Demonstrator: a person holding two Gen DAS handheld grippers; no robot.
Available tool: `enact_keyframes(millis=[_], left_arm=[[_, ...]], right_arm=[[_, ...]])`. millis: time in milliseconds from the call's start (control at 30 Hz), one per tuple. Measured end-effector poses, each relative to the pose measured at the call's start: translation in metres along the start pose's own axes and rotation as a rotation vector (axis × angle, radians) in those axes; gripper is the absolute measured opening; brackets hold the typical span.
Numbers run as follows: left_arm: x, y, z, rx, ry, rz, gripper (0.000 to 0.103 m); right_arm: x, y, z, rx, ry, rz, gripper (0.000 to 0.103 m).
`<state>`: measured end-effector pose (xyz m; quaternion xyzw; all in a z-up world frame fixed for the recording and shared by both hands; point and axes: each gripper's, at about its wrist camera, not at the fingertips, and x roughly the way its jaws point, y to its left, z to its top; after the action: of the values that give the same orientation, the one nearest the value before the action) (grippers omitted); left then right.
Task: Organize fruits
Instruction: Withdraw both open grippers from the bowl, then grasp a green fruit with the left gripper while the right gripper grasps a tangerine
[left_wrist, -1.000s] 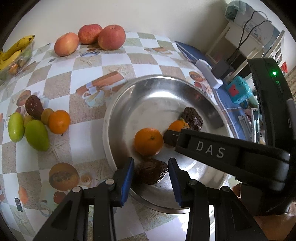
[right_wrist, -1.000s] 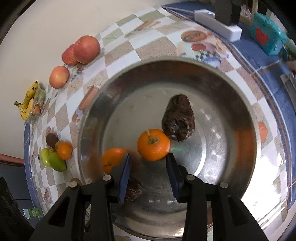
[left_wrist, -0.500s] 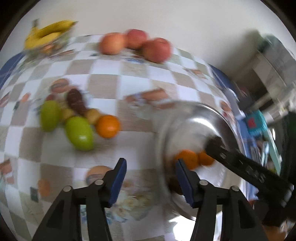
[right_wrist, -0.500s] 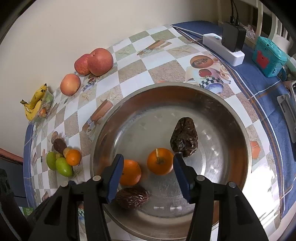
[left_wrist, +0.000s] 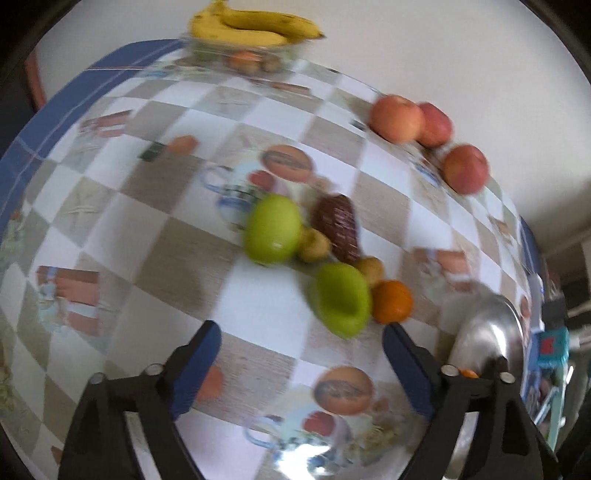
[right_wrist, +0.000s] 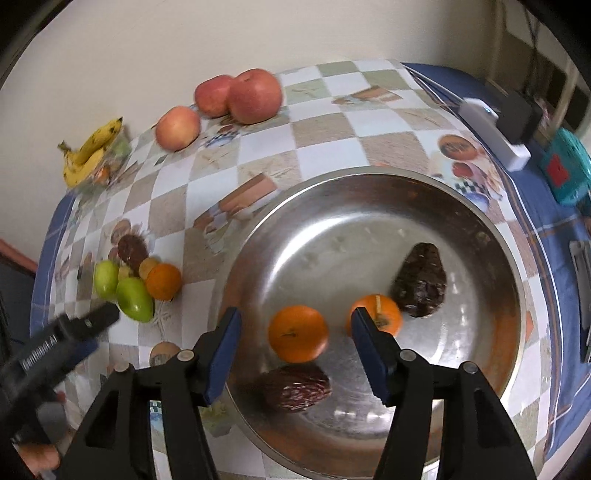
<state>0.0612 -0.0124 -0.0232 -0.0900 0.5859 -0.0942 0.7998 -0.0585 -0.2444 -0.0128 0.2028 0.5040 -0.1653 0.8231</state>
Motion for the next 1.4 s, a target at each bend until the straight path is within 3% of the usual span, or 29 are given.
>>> enact_keyframes(millis=[100,367,433,867,1133,1400], left_arm=[[0.000,0.010,0.003,-0.031,-0.009,0.027,0.102],[0.007,0.016,0.005,-0.015,0.008,0.075,0.103],[0.007,0.017,0.004,-0.010,0.008,0.084,0.103],[0.004,0.024,0.015,0.009,-0.049,0.134,0.103],[0.008,0.037,0.023,-0.037,-0.066,0.128,0.103],[0.003,0.046,0.039,-0.049,-0.148,0.017,0.103]], right_arm=[[0.002,0.006,-0.001,-0.034,-0.003,-0.013,0.078],[0.003,0.015,-0.004,-0.078,-0.017,-0.036,0.081],[0.002,0.016,-0.004,-0.084,-0.030,-0.046,0.097],[-0.004,0.018,-0.003,-0.079,-0.097,-0.045,0.097],[0.001,0.023,0.001,-0.106,-0.092,-0.047,0.097],[0.007,0.030,0.012,-0.079,-0.102,-0.025,0.097]])
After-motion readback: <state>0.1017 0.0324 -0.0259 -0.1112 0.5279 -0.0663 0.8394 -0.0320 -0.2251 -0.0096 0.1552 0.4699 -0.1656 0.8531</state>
